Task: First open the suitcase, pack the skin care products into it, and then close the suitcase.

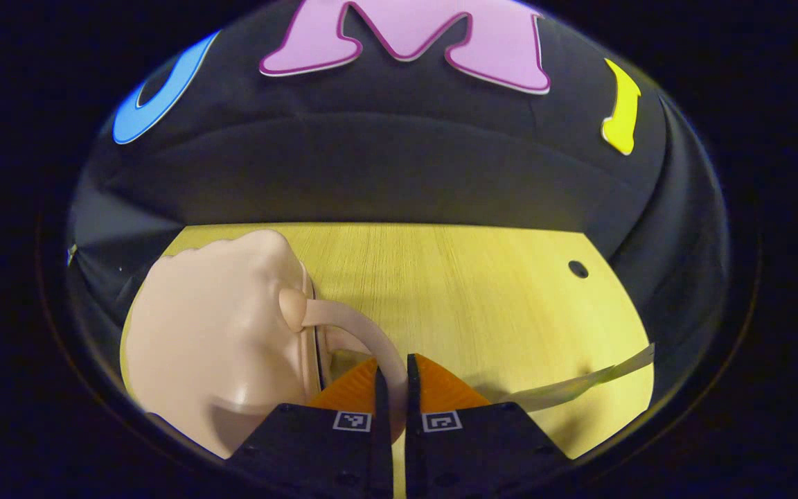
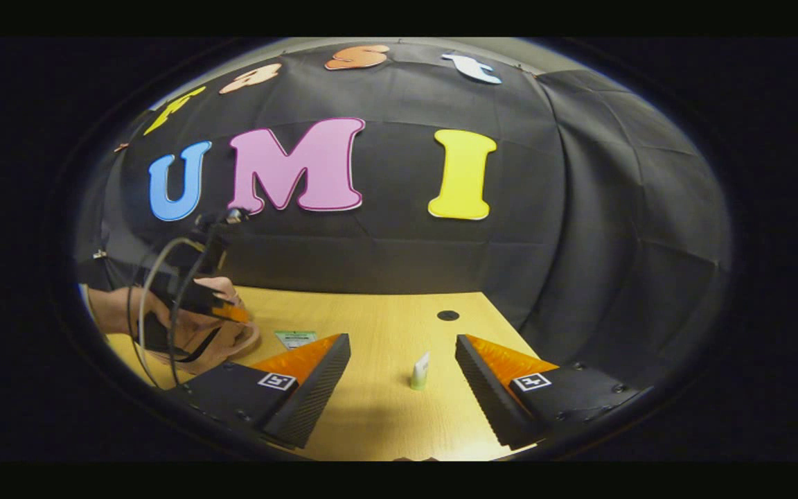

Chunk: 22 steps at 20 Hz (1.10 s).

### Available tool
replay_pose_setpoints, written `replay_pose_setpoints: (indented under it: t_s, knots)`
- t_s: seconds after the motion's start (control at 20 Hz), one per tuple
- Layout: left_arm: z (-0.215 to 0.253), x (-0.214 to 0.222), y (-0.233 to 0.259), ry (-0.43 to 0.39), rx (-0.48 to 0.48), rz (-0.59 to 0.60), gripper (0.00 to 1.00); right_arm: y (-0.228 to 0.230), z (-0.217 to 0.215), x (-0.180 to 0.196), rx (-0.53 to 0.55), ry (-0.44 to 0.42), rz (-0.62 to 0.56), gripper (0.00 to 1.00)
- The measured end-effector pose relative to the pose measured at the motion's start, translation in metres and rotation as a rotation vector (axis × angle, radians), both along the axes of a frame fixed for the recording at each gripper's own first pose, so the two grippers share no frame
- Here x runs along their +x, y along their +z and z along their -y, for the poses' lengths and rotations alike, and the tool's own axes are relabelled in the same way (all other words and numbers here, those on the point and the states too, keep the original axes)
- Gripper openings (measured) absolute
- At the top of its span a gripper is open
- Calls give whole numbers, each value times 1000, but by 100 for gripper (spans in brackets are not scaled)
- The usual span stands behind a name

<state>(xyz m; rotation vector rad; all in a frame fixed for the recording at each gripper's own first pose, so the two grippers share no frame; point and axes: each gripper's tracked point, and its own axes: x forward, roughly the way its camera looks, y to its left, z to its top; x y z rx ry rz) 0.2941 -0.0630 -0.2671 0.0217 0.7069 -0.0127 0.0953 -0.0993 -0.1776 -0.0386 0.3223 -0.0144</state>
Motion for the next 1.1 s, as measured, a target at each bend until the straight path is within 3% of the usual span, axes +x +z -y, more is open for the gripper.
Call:
replay_pose_setpoints:
  t_s: [0.15,0.3,0.4,0.5,0.75,1.0,1.1]
  knots:
    - [-30,-5,76,-38,-15,67,12,14,-13,1,-14,4,20,97]
    - [-99,-17,148,-51,-10,119,12,28,-27,2,-40,2,47,97]
    - [-167,-28,182,-31,10,122,12,33,-33,1,-65,-7,52,97]
    - [-248,-36,194,-5,99,117,12,39,-40,-1,-58,-31,55,97]
    - [-435,-40,180,121,274,123,12,33,-62,-11,-117,-70,37,96]
    - [-541,-28,92,239,139,104,11,17,-81,-18,-126,-103,27,97]
    - [-563,-33,53,296,82,60,11,5,-85,-19,-90,-119,7,99]
